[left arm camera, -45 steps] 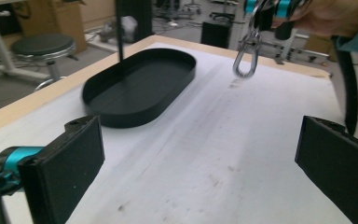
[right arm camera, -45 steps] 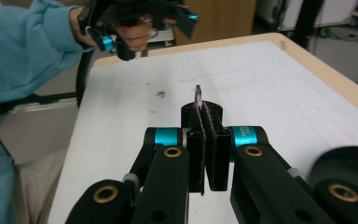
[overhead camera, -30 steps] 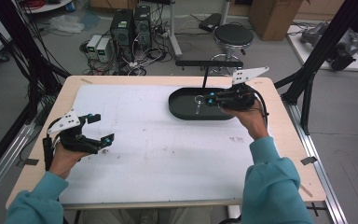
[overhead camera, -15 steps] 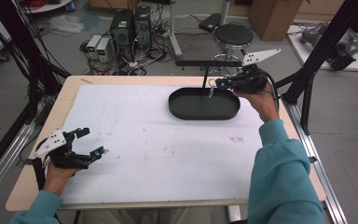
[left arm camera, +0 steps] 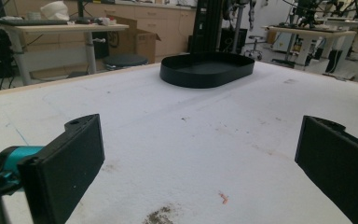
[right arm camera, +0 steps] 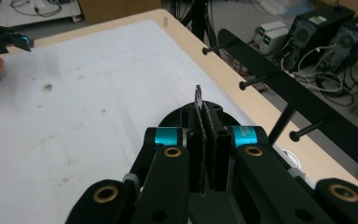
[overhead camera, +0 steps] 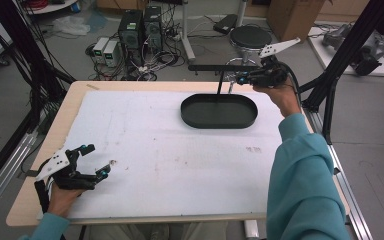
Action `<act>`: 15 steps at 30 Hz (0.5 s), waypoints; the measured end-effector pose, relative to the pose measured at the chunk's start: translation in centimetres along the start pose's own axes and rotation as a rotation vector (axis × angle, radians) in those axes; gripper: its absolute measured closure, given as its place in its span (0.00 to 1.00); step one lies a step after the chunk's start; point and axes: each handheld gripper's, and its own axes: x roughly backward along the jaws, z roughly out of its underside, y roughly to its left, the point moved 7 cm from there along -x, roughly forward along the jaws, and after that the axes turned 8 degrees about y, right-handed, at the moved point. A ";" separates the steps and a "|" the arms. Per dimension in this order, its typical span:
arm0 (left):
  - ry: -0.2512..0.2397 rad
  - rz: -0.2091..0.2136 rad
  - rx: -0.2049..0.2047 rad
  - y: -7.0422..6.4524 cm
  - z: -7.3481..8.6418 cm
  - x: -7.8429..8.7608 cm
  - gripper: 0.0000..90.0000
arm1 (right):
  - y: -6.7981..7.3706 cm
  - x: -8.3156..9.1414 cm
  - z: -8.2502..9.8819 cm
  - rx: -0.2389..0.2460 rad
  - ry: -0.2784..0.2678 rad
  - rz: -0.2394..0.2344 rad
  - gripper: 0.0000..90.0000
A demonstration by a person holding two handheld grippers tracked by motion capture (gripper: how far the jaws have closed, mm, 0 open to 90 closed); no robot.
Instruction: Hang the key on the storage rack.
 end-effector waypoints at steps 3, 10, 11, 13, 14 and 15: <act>-0.024 -0.010 -0.008 0.0 0.0 0.3 0.02 | -0.6 -0.2 -0.3 0.004 0.018 0.015 0.99; -0.023 -0.020 0.007 0.1 0.1 0.3 0.02 | -1.7 -0.6 -0.5 -0.023 0.055 0.028 0.99; -0.022 -0.021 0.005 0.1 0.1 0.3 0.02 | -2.0 -0.8 -0.3 -0.017 0.076 0.037 0.99; -0.021 -0.021 0.006 0.1 0.1 0.3 0.02 | -2.2 -1.0 -0.1 -0.024 0.088 0.039 0.99; -0.019 -0.022 0.003 0.1 0.2 0.3 0.02 | -2.3 -1.1 0.0 -0.030 0.092 0.041 0.99; -0.017 -0.024 0.001 0.1 0.2 0.3 0.02 | -2.4 -1.2 0.0 -0.031 0.092 0.042 0.99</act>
